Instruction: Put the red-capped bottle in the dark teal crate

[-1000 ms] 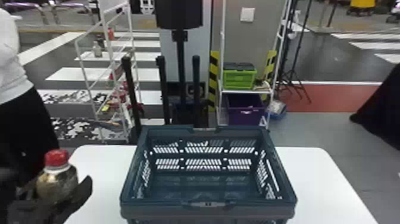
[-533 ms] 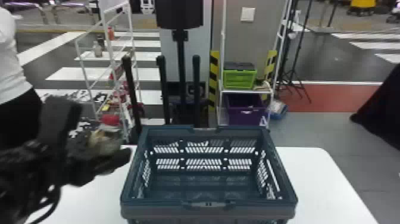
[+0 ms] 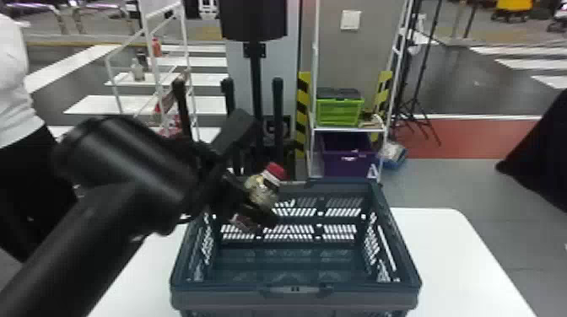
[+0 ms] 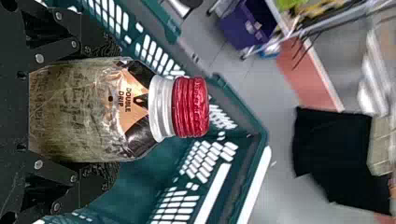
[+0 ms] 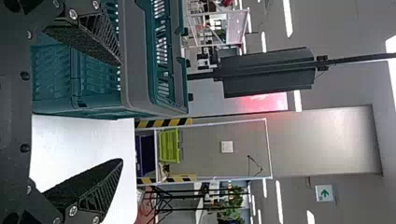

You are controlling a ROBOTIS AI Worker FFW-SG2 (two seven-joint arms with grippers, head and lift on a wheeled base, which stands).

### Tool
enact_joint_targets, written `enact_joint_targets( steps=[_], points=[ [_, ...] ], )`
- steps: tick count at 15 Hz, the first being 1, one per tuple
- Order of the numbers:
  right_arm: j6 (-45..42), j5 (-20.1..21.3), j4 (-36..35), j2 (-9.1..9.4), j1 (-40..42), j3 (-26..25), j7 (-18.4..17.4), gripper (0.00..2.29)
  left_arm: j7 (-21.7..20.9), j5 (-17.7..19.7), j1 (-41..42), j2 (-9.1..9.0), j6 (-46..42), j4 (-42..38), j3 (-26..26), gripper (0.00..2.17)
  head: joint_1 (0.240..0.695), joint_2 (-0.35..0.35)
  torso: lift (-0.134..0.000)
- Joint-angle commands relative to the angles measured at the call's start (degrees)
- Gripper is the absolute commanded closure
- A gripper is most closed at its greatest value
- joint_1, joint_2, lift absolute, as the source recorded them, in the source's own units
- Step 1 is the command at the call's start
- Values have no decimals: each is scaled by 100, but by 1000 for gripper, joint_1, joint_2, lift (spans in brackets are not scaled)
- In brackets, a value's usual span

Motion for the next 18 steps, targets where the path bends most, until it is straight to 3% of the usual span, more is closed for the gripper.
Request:
enact_joint_targets(
  steps=[1,3,5,8,11,16,17,18],
  points=[
    [-34,-9,32,0,7,-9,0,151,-120,13,-557,-287,-622,1373,-600,2145,499,0,0],
    [-34,-9,40,0,7,-9,0,151,-349,-40,-873,-559,-1132,2366,-1171,2145,499,0,0],
    [-52,-9,49,0,7,0,9,151,-551,-259,-1049,-946,-2028,3456,-1496,2145,499,0,0],
    [-140,-9,75,17,16,0,0,151,-674,-593,-1190,-1491,-3470,4985,-1602,2145,499,0,0],
    [-281,-9,128,44,34,0,0,151,-683,-1024,-1216,-1822,-4190,5882,-1795,2145,499,0,0],
    [-316,0,119,61,34,44,9,151,-621,-1279,-1190,-1822,-4472,6233,-1918,2142,499,0,0],
    [-316,0,119,70,43,44,9,151,-586,-1279,-1172,-1822,-4472,6233,-1918,2074,499,0,0],
    [-316,0,111,70,51,44,9,151,-534,-1279,-1155,-1822,-4454,6233,-1918,1784,499,0,0]
  ],
)
